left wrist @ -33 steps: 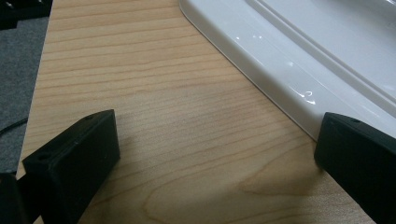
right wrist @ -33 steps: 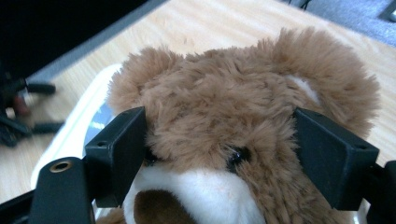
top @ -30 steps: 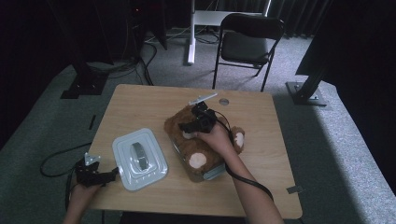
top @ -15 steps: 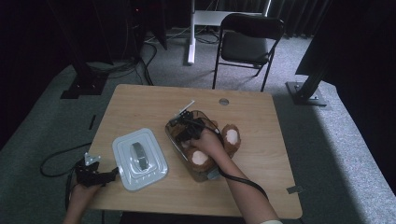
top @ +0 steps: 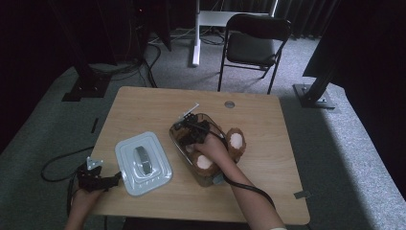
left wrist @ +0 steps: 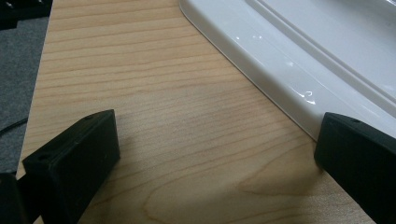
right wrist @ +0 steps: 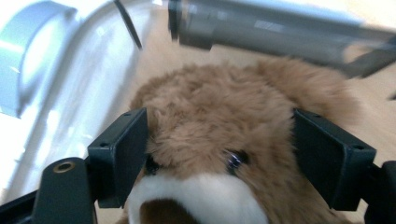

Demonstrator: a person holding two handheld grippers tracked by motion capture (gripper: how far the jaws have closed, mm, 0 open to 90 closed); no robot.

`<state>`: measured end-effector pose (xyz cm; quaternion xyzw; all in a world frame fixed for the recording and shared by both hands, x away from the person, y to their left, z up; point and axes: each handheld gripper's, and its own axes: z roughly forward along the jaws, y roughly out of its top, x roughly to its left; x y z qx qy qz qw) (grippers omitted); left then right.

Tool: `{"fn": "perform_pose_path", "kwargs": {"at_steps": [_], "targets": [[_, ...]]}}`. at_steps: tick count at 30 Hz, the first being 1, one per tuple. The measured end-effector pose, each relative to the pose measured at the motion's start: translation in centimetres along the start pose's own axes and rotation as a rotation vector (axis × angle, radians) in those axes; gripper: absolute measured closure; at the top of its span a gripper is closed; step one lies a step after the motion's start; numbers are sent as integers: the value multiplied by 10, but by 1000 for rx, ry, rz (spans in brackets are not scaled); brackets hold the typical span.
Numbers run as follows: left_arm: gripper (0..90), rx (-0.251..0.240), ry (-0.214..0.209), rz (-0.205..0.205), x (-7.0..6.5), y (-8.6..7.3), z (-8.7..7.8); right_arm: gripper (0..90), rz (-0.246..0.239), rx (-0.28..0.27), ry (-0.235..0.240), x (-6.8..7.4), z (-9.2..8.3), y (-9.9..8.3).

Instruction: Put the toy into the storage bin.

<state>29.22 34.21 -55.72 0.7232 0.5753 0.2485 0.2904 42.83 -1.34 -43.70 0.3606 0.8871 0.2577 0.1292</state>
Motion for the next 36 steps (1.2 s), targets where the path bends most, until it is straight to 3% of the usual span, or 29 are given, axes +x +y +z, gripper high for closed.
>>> {"fn": "perform_pose_path", "kwargs": {"at_steps": [6,17,28,32,36], "targets": [[6,0,0,0,0,0,0,224,38,-113,91,-9,-38,-2],[6,-1,0,0,0,0,0,239,52,-266,140,-18,-103,-30],[6,-1,0,-3,0,0,0,249,23,-259,177,-15,-129,-85],[6,2,-1,0,0,0,0,271,13,-236,194,-13,-128,-102],[6,0,0,0,0,0,0,293,-4,-203,221,-10,-119,-106]]}}
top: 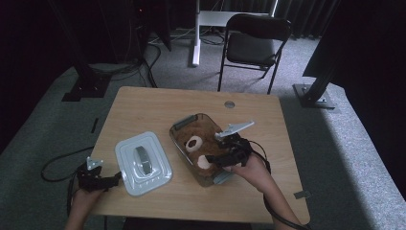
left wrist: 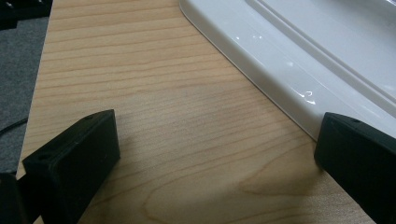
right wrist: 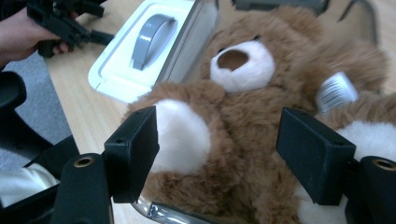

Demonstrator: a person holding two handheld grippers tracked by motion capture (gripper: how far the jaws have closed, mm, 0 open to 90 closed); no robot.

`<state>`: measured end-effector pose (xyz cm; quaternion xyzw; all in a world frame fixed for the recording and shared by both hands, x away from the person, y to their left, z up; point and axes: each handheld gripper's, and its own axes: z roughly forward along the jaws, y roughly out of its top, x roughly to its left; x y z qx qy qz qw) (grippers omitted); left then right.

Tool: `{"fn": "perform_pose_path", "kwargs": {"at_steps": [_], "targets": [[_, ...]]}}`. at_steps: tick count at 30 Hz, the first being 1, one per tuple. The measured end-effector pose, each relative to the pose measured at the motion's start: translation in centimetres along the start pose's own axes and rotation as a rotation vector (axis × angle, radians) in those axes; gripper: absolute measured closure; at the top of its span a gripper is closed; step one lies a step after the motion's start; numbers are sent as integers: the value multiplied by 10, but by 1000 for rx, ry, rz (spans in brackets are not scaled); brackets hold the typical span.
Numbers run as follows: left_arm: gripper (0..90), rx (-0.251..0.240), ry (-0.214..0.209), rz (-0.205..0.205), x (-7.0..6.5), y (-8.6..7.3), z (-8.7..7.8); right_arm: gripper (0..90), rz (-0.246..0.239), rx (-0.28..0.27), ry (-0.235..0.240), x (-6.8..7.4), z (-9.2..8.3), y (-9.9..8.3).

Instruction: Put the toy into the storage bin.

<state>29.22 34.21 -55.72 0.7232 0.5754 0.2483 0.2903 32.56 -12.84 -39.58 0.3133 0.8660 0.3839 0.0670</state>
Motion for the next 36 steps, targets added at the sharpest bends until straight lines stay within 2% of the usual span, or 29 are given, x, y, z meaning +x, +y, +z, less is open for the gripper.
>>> {"fn": "perform_pose_path", "kwargs": {"at_steps": [4,9,11,13,17,19,25,27,30,32,34,36], "targets": [[6,-2,0,0,0,0,0,295,-26,61,5,4,20,0],[6,-2,1,0,0,0,0,297,-24,90,-19,-1,39,6],[6,-2,1,1,0,0,0,297,-34,138,-31,0,51,7],[6,-1,1,1,0,0,0,296,-56,184,-59,4,62,9],[6,-1,1,1,0,0,0,290,-129,276,-139,16,80,16],[6,-2,1,1,0,0,0,289,-147,294,-163,19,85,17],[6,-2,1,0,0,0,0,283,-148,250,-167,19,81,14],[6,-2,1,1,0,0,0,283,-129,221,-143,17,75,13],[6,-2,0,0,0,0,0,286,-86,168,-78,13,59,14],[6,0,0,1,0,0,0,287,-74,124,-48,11,46,16],[6,0,-1,0,0,0,0,289,-69,74,-32,9,31,18],[6,0,0,-1,0,0,0,298,-67,23,-41,7,15,19]]}}
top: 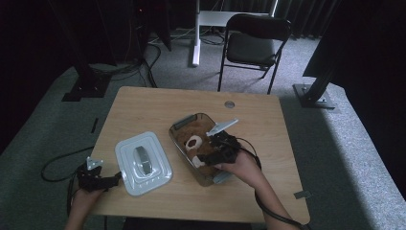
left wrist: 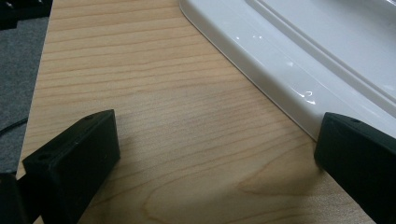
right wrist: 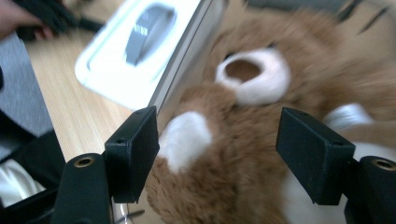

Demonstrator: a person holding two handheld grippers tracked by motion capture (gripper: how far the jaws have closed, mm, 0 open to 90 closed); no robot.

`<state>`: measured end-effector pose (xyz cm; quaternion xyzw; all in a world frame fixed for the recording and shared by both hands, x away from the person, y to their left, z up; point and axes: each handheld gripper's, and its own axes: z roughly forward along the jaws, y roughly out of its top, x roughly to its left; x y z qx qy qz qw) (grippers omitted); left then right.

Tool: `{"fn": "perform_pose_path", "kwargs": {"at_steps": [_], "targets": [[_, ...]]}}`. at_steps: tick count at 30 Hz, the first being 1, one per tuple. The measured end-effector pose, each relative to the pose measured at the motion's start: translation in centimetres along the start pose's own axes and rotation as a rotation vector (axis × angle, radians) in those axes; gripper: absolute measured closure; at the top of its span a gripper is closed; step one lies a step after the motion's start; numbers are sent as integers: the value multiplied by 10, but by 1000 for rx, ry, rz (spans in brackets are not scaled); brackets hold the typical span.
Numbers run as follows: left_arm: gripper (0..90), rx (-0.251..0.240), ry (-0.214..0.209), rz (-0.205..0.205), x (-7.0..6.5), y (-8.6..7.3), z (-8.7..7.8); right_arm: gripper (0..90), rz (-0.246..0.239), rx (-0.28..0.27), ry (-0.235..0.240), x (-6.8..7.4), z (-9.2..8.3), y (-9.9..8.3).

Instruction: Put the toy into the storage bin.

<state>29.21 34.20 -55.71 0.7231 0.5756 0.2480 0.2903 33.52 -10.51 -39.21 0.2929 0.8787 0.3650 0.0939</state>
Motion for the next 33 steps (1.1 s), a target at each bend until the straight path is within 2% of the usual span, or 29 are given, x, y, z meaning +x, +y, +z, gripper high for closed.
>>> {"fn": "perform_pose_path", "kwargs": {"at_steps": [3,6,9,13,15,18,21,23,27,33], "targets": [[6,0,0,0,0,0,0,302,43,-66,-37,-10,-22,-1],[6,-1,0,-1,0,0,0,356,82,-120,-48,-22,-39,-6],[6,-2,0,-3,0,0,0,501,86,-159,-75,-29,-52,-14],[6,0,0,0,0,0,0,606,101,-169,-84,-35,-58,-22],[6,0,0,0,0,0,0,620,114,-158,-97,-38,-56,-25],[6,-1,0,1,0,0,0,646,135,-135,-88,-42,-48,-29],[6,-1,0,1,0,0,0,681,137,-100,-95,-45,-39,-32],[6,-2,1,1,0,0,0,704,149,-98,-77,-48,-35,-33],[6,-2,1,1,0,0,0,733,154,-85,-94,-52,-29,-32],[6,-2,1,0,0,0,0,740,172,-17,-81,-58,-4,-30]]}}
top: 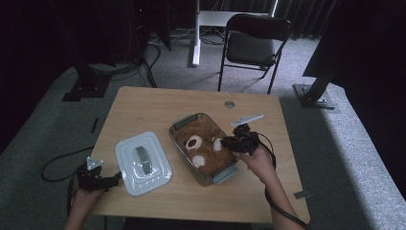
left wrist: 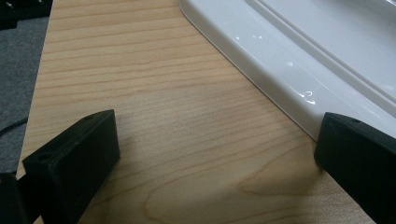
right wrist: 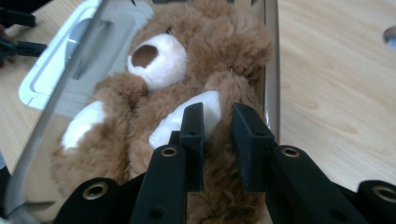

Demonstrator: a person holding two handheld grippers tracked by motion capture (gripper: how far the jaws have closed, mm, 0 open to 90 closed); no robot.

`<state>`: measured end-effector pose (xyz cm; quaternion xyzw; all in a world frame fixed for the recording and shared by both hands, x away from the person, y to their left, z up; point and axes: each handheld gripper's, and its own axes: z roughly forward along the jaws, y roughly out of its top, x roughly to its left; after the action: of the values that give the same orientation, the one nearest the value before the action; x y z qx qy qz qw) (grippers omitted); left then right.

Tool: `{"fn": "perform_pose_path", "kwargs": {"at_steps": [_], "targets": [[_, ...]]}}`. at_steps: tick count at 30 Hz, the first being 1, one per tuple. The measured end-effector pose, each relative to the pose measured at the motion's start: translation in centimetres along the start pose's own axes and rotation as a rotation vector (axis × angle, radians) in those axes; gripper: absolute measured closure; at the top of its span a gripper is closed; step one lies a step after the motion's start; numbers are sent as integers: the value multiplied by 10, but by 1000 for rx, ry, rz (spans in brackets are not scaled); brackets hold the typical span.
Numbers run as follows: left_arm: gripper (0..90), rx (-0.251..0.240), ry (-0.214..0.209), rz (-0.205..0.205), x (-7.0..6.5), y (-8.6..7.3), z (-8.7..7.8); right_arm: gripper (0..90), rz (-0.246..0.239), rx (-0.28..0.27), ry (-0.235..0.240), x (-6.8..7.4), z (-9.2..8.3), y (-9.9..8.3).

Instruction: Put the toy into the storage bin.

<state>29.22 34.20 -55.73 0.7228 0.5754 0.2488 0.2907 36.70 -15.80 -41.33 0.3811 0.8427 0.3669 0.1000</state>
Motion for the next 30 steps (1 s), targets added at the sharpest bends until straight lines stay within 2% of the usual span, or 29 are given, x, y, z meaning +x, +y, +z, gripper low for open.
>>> {"fn": "perform_pose_path", "kwargs": {"at_steps": [4,7,9,14,16,17,19,22,25,27,30], "targets": [[6,0,1,-1,0,0,0,728,0,46,-6,0,12,2],[6,-1,0,-2,0,0,0,734,-36,98,-32,3,20,6],[6,1,0,0,0,0,0,748,-78,136,-49,6,26,9],[6,1,0,1,0,0,0,810,-146,248,-122,14,47,11],[6,2,0,1,0,0,0,818,-151,258,-137,16,51,11],[6,2,0,2,0,0,0,826,-185,298,-170,19,58,12],[6,1,0,1,0,0,0,829,-191,314,-188,19,63,13],[6,1,0,1,0,0,0,821,-169,293,-194,18,62,12],[6,2,0,1,0,0,0,792,-139,206,-141,15,50,10],[6,0,1,-1,0,0,0,787,-95,128,-99,11,35,11],[6,0,1,1,0,0,0,795,-70,42,-56,9,12,12]]}}
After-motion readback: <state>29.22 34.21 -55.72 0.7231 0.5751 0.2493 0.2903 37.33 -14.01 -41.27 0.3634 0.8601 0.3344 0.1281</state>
